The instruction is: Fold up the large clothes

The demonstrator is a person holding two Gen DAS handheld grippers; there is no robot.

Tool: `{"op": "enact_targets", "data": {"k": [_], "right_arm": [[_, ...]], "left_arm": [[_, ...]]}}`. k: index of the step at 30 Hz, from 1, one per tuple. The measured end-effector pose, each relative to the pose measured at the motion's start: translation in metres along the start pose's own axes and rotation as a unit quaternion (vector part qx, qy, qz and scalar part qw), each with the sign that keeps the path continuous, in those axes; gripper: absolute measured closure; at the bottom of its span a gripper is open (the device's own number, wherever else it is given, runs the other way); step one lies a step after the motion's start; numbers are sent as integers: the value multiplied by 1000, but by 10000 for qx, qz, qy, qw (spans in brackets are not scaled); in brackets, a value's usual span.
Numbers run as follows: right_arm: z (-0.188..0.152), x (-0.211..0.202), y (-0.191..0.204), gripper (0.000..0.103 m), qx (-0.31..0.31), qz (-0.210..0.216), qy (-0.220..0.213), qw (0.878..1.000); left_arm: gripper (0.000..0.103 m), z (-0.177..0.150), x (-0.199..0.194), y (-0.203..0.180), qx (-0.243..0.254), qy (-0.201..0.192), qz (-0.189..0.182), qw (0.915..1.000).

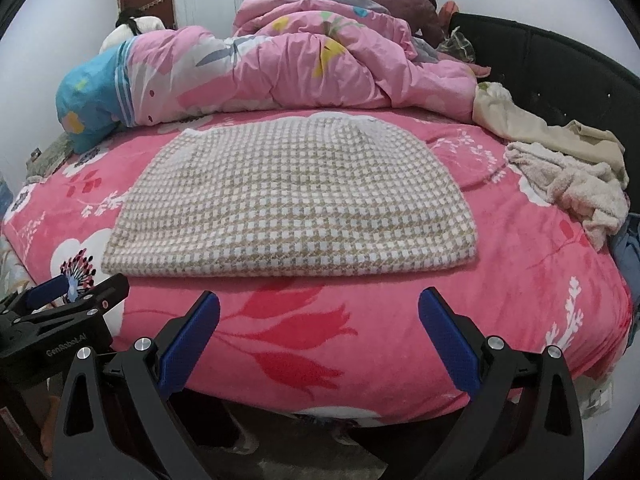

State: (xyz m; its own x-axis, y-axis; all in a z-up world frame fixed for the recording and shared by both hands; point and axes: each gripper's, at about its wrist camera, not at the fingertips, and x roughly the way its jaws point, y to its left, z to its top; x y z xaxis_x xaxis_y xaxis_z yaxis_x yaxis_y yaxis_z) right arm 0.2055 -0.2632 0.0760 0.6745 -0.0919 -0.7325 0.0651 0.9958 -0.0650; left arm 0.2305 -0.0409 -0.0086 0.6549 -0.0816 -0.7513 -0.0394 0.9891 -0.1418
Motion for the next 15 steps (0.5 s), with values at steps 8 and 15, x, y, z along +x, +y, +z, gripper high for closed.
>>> {"op": "enact_targets", "data": {"k": [8,15], "right_arm": [[-1,0,1,6,-41,-12,16,10000],[-1,0,2,6,-49,-18,14,10000]], "left_arm": [[8,0,-1,-1,31,-8,-9,10000],[8,-1,-1,-2,47,-29,-3,10000]]}}
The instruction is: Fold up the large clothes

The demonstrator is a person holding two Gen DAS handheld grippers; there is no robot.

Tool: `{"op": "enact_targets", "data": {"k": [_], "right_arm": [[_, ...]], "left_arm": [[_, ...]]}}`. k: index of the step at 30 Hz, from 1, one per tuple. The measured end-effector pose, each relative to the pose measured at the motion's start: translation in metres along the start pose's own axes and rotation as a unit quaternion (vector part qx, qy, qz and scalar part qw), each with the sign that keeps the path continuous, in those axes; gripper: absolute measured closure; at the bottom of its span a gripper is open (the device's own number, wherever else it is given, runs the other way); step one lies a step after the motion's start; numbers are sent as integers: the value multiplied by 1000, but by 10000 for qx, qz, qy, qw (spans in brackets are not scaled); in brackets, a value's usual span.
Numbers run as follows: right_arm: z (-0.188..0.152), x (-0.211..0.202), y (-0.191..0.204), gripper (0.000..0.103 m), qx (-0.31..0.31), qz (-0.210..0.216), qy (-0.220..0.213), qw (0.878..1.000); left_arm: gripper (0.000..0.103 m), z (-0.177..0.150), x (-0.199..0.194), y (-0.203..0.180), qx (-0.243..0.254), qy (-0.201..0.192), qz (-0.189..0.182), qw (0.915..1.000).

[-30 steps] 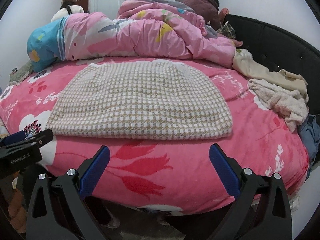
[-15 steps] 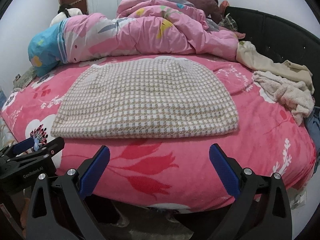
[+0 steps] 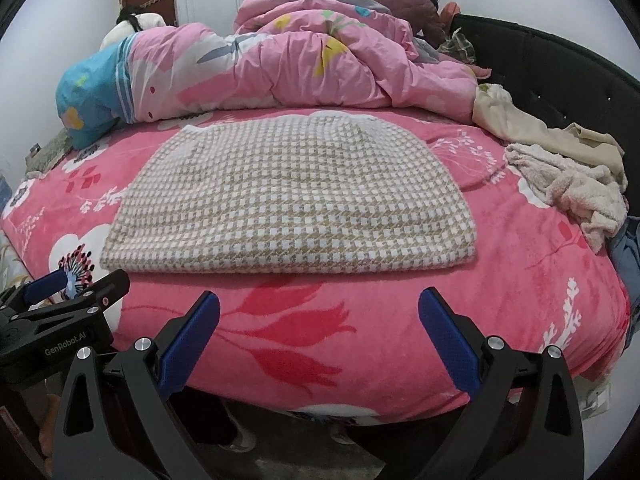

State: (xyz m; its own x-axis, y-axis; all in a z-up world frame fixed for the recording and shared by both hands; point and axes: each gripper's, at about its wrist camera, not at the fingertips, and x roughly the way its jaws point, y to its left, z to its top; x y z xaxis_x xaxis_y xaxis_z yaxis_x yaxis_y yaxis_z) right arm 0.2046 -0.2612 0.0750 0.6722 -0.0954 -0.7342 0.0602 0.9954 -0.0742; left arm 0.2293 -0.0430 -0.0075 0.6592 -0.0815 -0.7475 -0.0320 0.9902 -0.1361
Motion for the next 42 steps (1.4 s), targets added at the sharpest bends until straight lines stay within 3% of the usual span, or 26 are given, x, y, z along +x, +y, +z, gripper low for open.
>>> {"op": "enact_targets", "data": {"k": [42], "right_arm": [[-1,1,-3,6,-39,-18,34,10000]], "left_arm": [[8,0,0,-1,13,16,-22,10000]]}}
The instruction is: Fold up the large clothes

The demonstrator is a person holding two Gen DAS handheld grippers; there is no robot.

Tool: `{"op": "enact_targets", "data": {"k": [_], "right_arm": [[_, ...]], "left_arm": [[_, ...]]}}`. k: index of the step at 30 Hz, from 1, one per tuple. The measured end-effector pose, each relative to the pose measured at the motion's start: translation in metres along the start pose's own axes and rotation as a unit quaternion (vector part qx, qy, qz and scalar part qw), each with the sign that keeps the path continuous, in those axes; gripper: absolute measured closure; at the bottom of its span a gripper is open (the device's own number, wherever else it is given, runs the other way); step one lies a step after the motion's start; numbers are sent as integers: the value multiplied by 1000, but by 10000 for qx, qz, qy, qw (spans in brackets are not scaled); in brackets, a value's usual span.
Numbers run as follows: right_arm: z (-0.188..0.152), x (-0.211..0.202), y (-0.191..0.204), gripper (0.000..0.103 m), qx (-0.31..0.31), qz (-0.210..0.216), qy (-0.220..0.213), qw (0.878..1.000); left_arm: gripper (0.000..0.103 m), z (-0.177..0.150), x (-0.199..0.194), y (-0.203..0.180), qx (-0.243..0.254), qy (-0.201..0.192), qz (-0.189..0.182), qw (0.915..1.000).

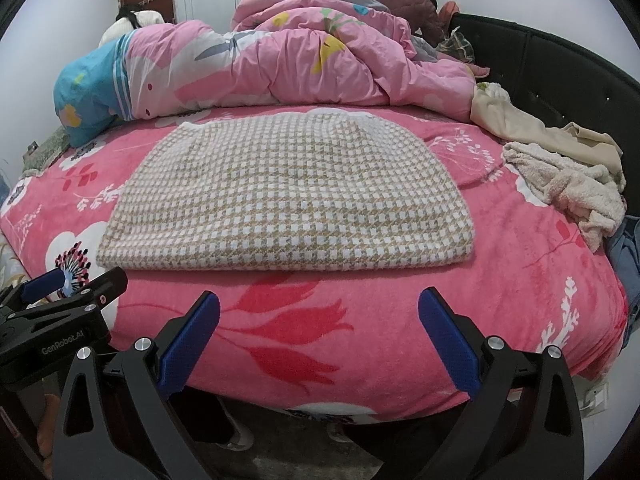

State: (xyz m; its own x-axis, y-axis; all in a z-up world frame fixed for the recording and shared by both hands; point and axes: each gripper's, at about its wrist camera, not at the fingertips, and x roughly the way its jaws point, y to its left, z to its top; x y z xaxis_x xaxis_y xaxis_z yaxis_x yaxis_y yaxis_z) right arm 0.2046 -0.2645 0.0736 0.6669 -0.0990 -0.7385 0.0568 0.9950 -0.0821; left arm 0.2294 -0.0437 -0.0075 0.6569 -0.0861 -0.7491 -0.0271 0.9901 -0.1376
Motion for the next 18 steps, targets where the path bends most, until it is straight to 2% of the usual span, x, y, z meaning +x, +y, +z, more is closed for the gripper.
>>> {"op": "enact_targets", "data": {"k": [18], "right_arm": [[0,0,3,6,9,-16,0,10000]], "left_arm": [[8,0,0,1,4,5,-10,10000]]}}
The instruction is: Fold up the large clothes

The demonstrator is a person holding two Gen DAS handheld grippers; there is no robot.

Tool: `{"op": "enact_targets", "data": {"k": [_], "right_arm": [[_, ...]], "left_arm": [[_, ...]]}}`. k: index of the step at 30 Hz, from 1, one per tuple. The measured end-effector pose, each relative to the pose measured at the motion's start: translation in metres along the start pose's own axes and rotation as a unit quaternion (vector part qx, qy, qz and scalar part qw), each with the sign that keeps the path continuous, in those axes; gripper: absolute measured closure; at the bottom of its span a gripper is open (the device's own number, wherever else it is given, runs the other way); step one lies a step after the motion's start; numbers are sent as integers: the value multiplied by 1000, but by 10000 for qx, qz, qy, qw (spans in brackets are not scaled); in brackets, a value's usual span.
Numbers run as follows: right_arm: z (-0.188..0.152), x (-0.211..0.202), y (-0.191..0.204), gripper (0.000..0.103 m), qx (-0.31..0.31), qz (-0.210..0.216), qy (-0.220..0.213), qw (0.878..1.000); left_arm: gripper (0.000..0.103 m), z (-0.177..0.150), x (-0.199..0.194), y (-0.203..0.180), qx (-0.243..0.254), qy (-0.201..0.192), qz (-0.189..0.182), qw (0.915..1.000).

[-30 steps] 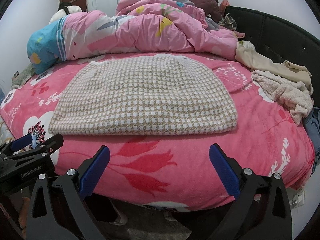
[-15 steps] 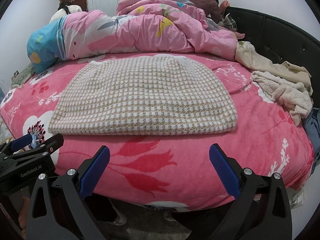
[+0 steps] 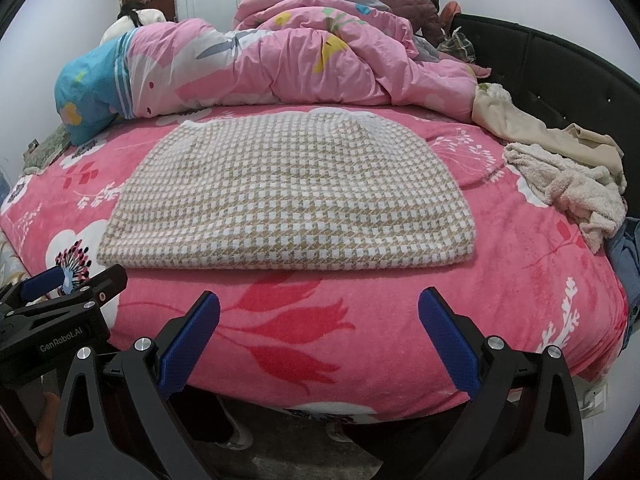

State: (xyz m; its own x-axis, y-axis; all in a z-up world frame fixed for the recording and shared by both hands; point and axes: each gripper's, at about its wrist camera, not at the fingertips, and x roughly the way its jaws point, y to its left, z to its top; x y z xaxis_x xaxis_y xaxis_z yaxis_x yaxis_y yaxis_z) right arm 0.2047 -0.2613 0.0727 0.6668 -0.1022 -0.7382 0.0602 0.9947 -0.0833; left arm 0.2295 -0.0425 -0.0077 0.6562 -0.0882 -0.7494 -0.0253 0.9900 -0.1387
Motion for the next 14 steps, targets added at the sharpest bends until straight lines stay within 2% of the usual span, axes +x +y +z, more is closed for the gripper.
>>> {"op": "enact_targets", "data": {"k": [14], "right_arm": [[0,0,0,6,-12,8,-5,10000]], "left_arm": [[8,0,0,0,-1,-9,15,10000]]}}
